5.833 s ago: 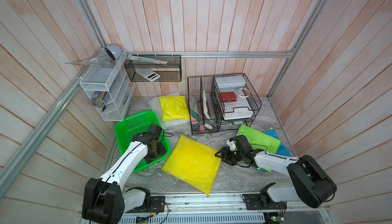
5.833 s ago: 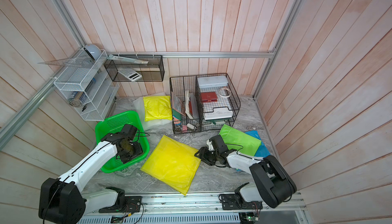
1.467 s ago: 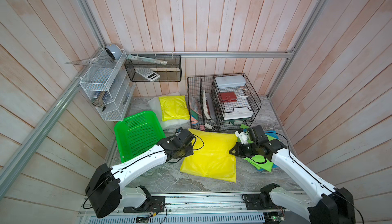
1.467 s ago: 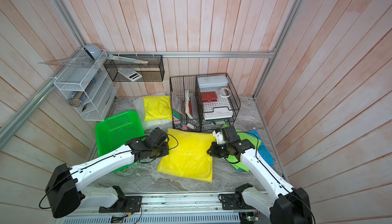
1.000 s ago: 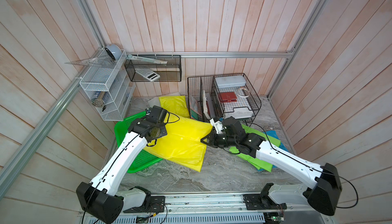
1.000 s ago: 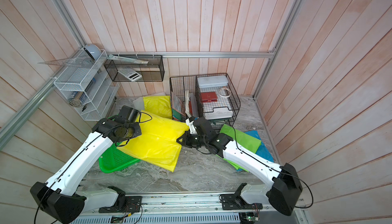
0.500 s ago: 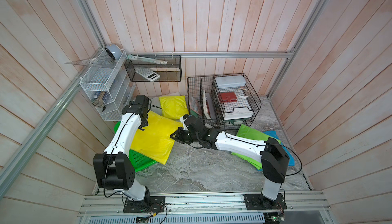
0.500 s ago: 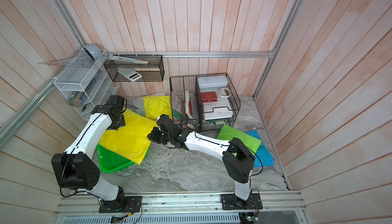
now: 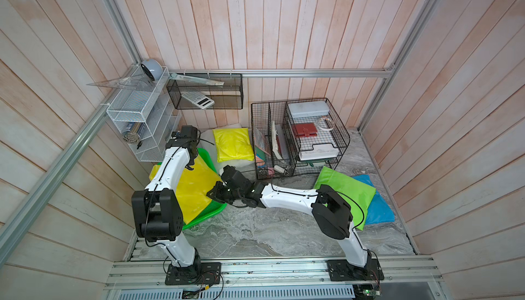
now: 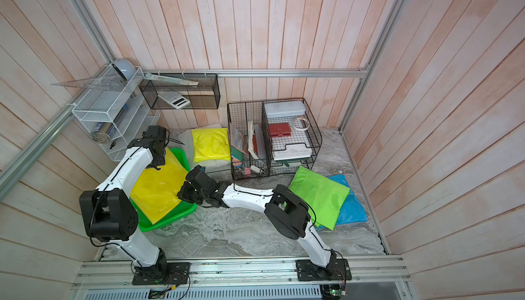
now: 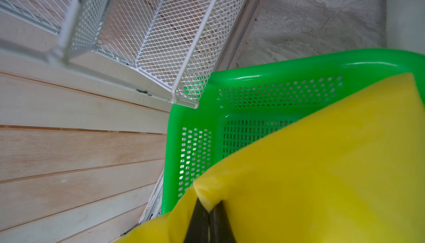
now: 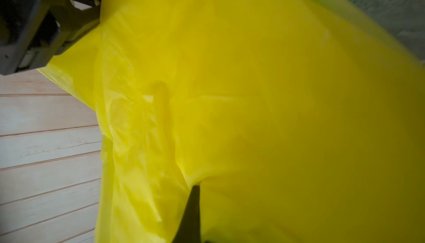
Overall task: Put the folded raincoat in the basket
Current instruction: Move the basket to the center of the board.
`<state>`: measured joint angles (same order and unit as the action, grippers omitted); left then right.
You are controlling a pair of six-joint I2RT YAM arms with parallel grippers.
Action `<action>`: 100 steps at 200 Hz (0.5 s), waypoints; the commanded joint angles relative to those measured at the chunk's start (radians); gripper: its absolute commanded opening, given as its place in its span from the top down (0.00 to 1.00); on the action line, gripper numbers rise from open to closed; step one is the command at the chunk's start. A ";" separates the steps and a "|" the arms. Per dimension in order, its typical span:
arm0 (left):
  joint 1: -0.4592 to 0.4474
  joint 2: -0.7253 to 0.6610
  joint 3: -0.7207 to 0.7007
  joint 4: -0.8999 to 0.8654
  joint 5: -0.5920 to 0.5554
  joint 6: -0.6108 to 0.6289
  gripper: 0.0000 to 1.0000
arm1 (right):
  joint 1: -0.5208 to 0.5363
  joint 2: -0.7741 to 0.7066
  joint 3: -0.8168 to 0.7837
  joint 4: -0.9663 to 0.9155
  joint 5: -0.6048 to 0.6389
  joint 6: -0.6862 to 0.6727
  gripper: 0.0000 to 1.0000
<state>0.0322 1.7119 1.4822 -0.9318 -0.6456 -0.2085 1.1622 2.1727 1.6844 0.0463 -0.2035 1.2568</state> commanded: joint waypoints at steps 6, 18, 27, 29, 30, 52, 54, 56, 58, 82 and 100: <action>0.002 0.022 -0.027 0.050 -0.013 -0.001 1.00 | 0.025 0.043 0.052 0.006 -0.016 0.015 1.00; 0.002 0.027 -0.040 0.052 -0.004 -0.009 1.00 | 0.027 0.049 0.056 -0.050 -0.010 0.013 1.00; 0.002 0.032 -0.053 0.053 0.001 -0.016 1.00 | 0.027 0.051 0.061 -0.097 -0.010 0.008 1.00; 0.002 0.032 -0.054 0.052 0.002 -0.017 1.00 | 0.027 0.051 0.062 -0.106 -0.010 0.005 1.00; 0.002 0.033 -0.056 0.052 0.002 -0.019 1.00 | 0.027 0.051 0.063 -0.115 -0.010 0.003 1.00; 0.002 0.038 -0.089 0.046 0.024 -0.043 1.00 | 0.026 0.044 0.074 -0.222 -0.023 -0.044 1.00; 0.002 0.036 -0.093 0.045 0.025 -0.046 1.00 | 0.025 0.043 0.074 -0.231 -0.027 -0.048 1.00; 0.002 0.037 -0.096 0.043 0.027 -0.049 1.00 | 0.024 0.043 0.074 -0.239 -0.031 -0.051 1.00; 0.002 0.036 -0.099 0.042 0.028 -0.053 1.00 | 0.023 0.042 0.074 -0.246 -0.033 -0.055 1.00; 0.002 0.020 -0.156 0.028 0.067 -0.092 1.00 | 0.013 0.016 0.025 -0.309 -0.057 -0.090 1.00; 0.001 0.001 -0.204 0.025 0.123 -0.117 1.00 | -0.014 -0.009 -0.043 -0.310 -0.102 -0.099 1.00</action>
<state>0.0326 1.7370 1.3293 -0.9100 -0.5968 -0.2649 1.1782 2.2059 1.7168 -0.1543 -0.2382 1.2034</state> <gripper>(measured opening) 0.045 0.068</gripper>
